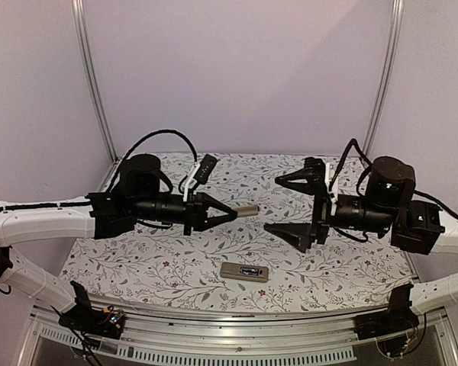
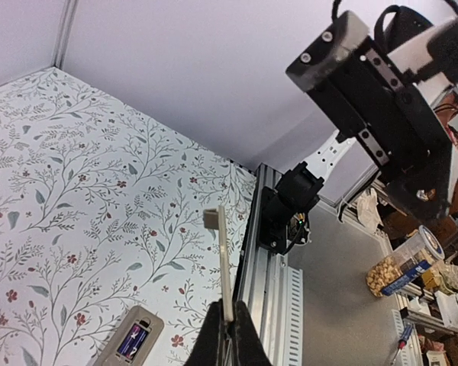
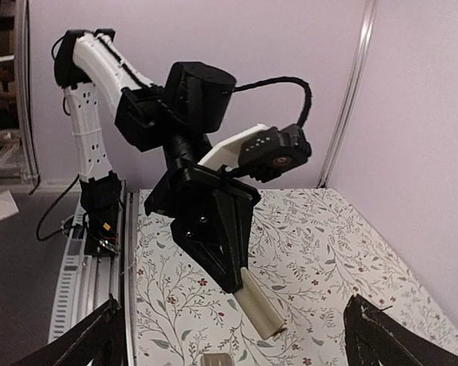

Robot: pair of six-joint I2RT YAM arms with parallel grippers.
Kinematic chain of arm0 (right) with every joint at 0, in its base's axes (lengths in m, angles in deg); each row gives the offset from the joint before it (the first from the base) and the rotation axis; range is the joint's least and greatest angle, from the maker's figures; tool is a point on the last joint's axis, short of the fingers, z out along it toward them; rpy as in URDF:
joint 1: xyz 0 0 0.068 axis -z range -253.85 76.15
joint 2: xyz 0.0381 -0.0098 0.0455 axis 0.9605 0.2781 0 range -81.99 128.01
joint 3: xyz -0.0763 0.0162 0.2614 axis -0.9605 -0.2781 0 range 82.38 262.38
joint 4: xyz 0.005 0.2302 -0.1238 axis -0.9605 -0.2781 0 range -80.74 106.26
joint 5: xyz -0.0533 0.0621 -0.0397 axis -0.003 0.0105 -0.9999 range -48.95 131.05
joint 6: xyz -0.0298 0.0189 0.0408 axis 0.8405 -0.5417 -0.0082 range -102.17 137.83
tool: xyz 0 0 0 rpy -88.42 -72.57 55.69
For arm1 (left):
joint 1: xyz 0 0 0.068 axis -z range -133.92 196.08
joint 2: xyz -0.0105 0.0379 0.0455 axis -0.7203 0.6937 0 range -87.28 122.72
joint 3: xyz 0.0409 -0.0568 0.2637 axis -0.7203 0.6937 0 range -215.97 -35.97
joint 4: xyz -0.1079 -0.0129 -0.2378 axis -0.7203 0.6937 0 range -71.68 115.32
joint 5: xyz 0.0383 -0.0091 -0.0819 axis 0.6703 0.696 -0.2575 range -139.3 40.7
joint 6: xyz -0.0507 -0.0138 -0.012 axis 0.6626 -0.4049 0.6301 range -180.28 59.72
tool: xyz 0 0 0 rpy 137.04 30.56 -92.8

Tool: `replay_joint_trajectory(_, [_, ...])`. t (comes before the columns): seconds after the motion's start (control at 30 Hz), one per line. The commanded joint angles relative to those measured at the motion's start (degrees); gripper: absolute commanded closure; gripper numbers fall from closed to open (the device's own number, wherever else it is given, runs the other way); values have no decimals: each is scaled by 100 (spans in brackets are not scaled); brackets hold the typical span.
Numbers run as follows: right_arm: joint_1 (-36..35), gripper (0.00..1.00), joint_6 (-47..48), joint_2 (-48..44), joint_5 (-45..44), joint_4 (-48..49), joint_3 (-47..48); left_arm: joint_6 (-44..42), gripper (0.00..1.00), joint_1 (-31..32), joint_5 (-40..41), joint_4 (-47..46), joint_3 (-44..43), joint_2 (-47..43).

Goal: Load the batteries into the remote control
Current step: Pass from the left arm to the right

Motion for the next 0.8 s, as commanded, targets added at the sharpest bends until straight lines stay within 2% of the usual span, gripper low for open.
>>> replay_joint_trajectory(0.0, [-672,1,3253,389,-1372,89,-296,21,100,-10,-84,317,-87,136])
replay_joint_trajectory(0.07, [-717,1,3796,726,-1564,60,-183,5,100,-14,-126,307,-62,161])
replay_joint_trajectory(0.27, [-745,3,4502,1420,-1922,447,-25,-2,100,-86,-217,256,17,186])
replay_joint_trajectory(0.33, [-746,10,4650,1396,-1957,725,-138,-4,100,-104,-257,234,52,190])
replay_joint_trajectory(0.43, [-745,30,4782,1434,-2087,848,-169,16,100,-119,-299,210,76,222])
replay_joint_trajectory(0.57, [-745,51,4749,1544,-1977,831,-176,44,100,-148,-340,175,58,264])
replay_joint_trajectory(0.77, [-757,63,4712,1560,-2013,734,-157,101,100,-165,-362,108,52,198])
